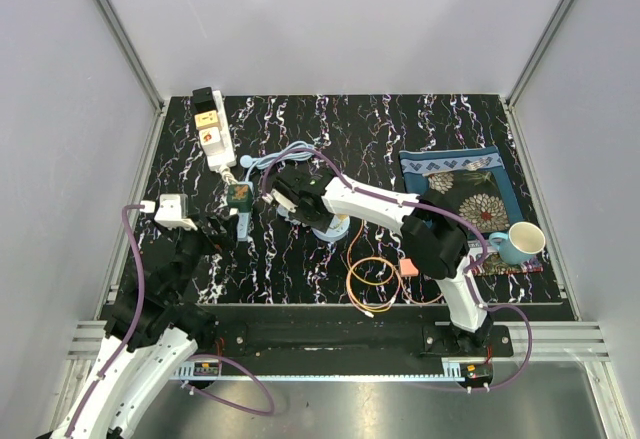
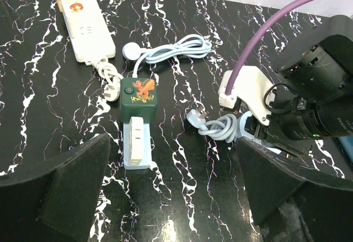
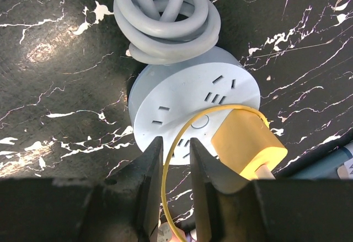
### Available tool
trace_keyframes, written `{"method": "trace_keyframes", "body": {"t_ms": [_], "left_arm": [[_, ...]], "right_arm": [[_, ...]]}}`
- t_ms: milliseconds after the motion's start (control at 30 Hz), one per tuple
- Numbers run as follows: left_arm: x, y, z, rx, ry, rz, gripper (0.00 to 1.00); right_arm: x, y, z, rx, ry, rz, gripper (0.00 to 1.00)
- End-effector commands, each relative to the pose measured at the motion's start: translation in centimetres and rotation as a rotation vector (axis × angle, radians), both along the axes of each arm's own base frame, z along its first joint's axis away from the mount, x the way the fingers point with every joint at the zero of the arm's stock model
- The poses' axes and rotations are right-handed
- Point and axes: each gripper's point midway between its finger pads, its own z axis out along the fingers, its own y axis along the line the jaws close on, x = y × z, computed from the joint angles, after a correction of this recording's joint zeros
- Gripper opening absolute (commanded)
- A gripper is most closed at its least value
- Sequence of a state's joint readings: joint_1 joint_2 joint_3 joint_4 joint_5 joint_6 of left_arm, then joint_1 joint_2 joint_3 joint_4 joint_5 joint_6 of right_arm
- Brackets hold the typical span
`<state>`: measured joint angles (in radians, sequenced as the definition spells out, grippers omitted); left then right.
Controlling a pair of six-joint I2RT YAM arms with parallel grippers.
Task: Insert the plug
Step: Adjust the plug at the socket.
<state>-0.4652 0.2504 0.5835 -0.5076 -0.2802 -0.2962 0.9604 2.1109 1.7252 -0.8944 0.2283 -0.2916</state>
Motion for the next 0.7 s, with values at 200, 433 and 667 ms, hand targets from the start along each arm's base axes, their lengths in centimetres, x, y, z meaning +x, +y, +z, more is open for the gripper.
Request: {"method": "trace_keyframes", "body": {"t_ms": [200, 433, 667], "left_arm": [[-0.1, -0.3, 1.6, -0.026, -0.039, -0.018, 0.99], [-0.2, -0.3, 2.3, -0.027, -0.051, -0.024, 0.99], [-0.1, -0.6, 2.2, -0.031, -0.040, -0.033, 0.99]], "right_arm": [[0.4, 0.3, -0.1, 0.004, -0.022, -0.032, 0.09], [2.0, 1.2, 3.3, 0.062, -0.103, -0.046, 0.00], [4.9, 1.6, 9.7, 0.200, -0.233, -0.134, 0.00]]}}
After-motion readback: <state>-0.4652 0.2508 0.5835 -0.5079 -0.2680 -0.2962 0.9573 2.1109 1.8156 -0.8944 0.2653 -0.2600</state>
